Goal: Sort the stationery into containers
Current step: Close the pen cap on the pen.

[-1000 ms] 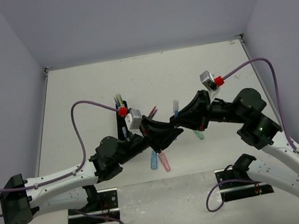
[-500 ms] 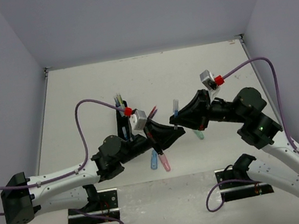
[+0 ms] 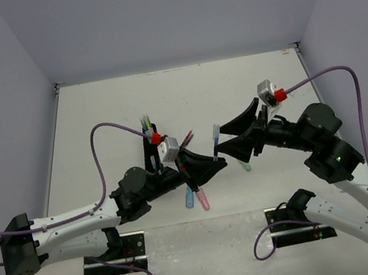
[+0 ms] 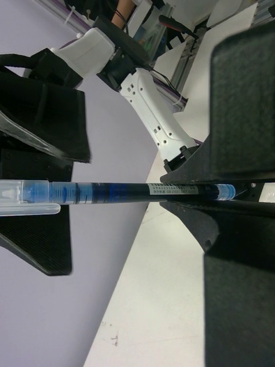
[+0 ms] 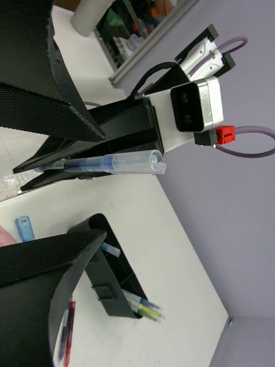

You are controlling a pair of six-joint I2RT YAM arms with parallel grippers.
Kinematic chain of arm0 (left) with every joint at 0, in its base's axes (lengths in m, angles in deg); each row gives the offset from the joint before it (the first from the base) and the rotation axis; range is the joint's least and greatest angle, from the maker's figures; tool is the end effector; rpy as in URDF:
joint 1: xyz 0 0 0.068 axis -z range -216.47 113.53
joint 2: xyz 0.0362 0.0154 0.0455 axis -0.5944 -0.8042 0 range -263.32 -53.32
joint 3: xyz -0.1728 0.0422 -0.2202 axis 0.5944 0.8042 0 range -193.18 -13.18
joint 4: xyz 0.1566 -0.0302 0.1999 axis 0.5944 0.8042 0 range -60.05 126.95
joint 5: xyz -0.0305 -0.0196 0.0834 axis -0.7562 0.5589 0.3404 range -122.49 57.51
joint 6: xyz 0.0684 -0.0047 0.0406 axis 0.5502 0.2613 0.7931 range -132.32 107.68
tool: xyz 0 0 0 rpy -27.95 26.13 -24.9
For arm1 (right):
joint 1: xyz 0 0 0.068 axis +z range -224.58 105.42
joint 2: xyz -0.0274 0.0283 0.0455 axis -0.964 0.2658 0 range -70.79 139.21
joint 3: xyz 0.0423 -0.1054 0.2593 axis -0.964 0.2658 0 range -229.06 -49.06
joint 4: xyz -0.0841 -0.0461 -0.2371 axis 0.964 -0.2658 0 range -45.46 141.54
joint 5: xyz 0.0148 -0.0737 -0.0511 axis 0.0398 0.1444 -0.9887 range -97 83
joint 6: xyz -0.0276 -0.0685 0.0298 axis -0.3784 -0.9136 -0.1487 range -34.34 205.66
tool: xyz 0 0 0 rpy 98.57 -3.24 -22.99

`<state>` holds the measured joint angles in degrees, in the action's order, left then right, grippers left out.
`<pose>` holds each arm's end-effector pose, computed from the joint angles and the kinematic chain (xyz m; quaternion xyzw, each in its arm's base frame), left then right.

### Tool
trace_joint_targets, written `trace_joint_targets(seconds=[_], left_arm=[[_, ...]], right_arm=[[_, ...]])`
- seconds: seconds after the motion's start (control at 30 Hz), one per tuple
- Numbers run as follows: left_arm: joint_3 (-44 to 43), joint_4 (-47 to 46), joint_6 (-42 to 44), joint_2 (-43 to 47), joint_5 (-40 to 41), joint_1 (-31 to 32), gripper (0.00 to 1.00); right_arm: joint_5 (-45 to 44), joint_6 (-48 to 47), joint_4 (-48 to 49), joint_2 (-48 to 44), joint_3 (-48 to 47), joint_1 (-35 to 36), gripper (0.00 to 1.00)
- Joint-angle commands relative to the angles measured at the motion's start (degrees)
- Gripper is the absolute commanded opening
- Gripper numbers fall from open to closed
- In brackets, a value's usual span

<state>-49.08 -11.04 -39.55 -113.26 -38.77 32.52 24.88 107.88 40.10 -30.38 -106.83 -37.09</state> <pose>0.0867 -0.2464 0.3502 0.2529 0.5395 -0.6191 0.5116 0.0989 0.1217 0.4338 -0.2877 0.6110 0.5150 0.5278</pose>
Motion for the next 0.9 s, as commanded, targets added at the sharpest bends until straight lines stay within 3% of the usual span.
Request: trace_joint_targets(seconds=[0.0, 0.23, 0.43, 0.57, 0.73, 0.87], left_arm=[[-1.11, -0.1, 1.99, 1.28, -1.19, -0.35, 0.0], [-1.58, 0.47, 2.36, 0.4, -2.65, -0.35, 0.0], [-2.24, 1.35, 2.79, -1.11, -2.42, -0.35, 0.0], [-2.85, 1.78, 2.88, -1.75, -2.34, -0.35, 0.0], [-3.34, 2.15, 3.05, -2.2, -1.85, -0.39, 0.0], [-3.66, 2.23, 3.06, -2.2, -1.71, -0.35, 0.0]], right_arm=[[-4.65, -4.68, -5.91, -0.86, -6.56, 0.3, 0.66], [-7.32, -3.92, -9.6, 2.56, -12.55, 0.3, 0.65], [-3.77, -2.07, -9.39, 5.17, -14.29, 0.3, 0.52], [-3.24, -1.84, -8.78, 5.65, -13.27, 0.3, 0.51], [-2.21, -1.3, -7.23, 5.3, -10.64, 0.3, 0.37], [-1.89, -0.95, -6.03, 5.3, -8.55, 0.3, 0.35]])
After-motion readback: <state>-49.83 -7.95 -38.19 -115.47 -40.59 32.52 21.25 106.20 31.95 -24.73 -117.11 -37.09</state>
